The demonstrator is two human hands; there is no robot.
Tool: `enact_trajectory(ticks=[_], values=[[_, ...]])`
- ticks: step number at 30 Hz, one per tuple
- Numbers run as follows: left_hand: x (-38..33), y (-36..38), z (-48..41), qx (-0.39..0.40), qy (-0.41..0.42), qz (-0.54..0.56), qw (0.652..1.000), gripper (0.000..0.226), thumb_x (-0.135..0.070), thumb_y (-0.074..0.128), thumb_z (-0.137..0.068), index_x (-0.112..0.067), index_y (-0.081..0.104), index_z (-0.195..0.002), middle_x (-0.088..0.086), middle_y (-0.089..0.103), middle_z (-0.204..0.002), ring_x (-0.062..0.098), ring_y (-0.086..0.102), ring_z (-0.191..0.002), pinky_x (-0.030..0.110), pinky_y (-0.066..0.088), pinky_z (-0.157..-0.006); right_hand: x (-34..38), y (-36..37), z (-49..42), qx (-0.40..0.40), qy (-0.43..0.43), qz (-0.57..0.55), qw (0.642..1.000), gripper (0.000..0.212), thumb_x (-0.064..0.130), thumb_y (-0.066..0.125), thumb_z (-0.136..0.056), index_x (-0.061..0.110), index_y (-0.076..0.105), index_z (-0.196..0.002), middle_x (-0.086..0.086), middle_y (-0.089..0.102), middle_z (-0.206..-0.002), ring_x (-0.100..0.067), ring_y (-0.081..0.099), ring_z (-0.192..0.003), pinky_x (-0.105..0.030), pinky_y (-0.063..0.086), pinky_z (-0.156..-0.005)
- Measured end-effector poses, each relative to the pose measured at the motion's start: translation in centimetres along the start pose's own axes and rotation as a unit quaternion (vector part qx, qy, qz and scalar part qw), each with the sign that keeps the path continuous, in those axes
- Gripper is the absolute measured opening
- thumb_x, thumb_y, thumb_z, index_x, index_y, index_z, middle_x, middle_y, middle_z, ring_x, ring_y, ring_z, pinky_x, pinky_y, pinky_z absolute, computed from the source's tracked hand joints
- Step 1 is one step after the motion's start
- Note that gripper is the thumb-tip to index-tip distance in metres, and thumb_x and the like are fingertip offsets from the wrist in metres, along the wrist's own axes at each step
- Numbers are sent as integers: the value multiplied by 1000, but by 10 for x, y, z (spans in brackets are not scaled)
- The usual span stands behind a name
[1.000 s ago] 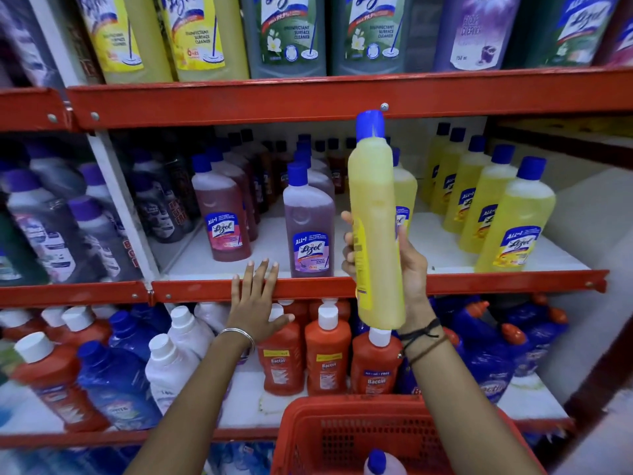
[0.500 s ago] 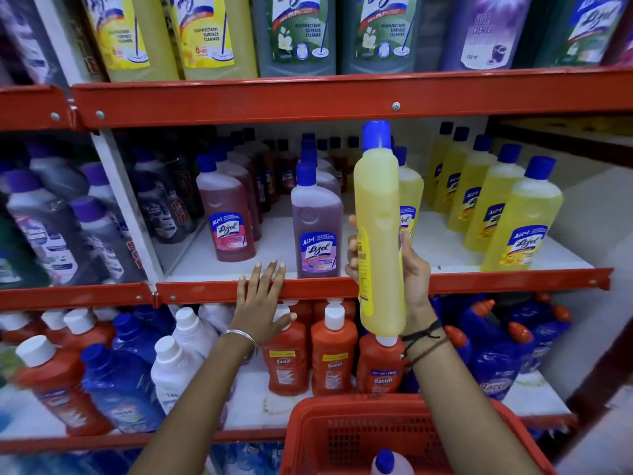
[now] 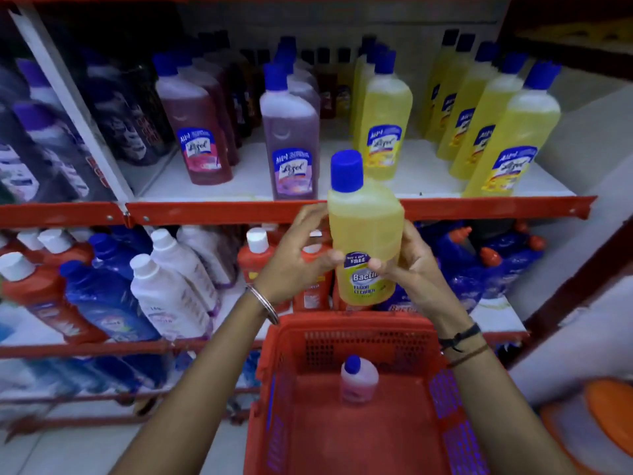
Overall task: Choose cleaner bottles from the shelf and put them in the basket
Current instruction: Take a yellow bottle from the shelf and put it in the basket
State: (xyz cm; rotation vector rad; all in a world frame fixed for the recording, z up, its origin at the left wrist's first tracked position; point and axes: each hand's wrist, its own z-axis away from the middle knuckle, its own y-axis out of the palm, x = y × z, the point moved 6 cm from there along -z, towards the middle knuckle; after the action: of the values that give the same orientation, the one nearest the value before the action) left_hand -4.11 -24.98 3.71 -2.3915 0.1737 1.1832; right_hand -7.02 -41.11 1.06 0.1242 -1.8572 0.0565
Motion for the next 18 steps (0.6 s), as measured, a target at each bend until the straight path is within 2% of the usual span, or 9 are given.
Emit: enact_trajectory(ticks=[2, 5, 8, 11, 14, 16, 18], values=[[-2, 25, 9, -1, -34, 31, 999, 51, -52, 68, -73, -36, 48, -118, -3, 51, -120, 16, 52, -111, 38, 45, -92, -16, -8, 20, 3, 26, 25, 999, 55, 5, 69, -75, 25, 46, -121, 11, 67, -113, -11, 62, -107, -28, 53, -83], [12, 52, 26, -16, -80, 36, 996, 50, -37, 75, -66, -35, 52, -111, -4, 62, -110, 11, 60, -100, 34, 51, -83, -38, -21, 47, 7, 60, 63, 996, 59, 21, 76, -67, 25, 48, -119, 3, 63, -115, -13, 61, -107, -31, 53, -86], [33, 83, 50, 2, -98, 15, 995, 49, -36, 76, -66, -41, 54, -109, 1, 65, -109, 15, 61, -99, 42, 52, -81, -69, -38, 72, 20, 101, 122, 987, 67, 16, 83, -63, 26, 50, -120, 6, 66, -111, -10, 61, -104, -27, 52, -87], [59, 117, 76, 35, -122, -5, 992, 56, -36, 76, -66, -26, 54, -116, 2, 62, -113, 11, 58, -102, 37, 49, -88, -101, -52, 97, 45, 127, 222, 966, 76, 9, 84, -63, 27, 46, -126, 3, 65, -118, -8, 61, -107, -25, 50, -92], [87, 147, 104, 71, -163, -6, 984, 62, -38, 76, -64, -15, 55, -117, 0, 61, -113, -3, 54, -102, 22, 45, -88, -130, -64, 120, 65, 149, 290, 943, 61, 15, 84, -63, 26, 51, -113, 3, 67, -106, -1, 61, -93, -18, 49, -80], [106, 168, 123, 91, -207, -3, 974, 61, -37, 77, -62, -12, 57, -114, 3, 62, -111, 1, 55, -100, 19, 46, -83, -150, -70, 133, 85, 176, 327, 925, 50, 20, 83, -64, 17, 54, -105, -2, 69, -98, -11, 64, -85, -28, 50, -73], [127, 189, 143, 112, -256, 4, 960, 63, -37, 77, -60, -10, 56, -113, 3, 60, -111, 8, 54, -99, 15, 45, -80, -174, -76, 144, 115, 206, 358, 904, 50, 20, 80, -66, 11, 53, -108, -6, 69, -97, -20, 65, -87, -35, 50, -71]])
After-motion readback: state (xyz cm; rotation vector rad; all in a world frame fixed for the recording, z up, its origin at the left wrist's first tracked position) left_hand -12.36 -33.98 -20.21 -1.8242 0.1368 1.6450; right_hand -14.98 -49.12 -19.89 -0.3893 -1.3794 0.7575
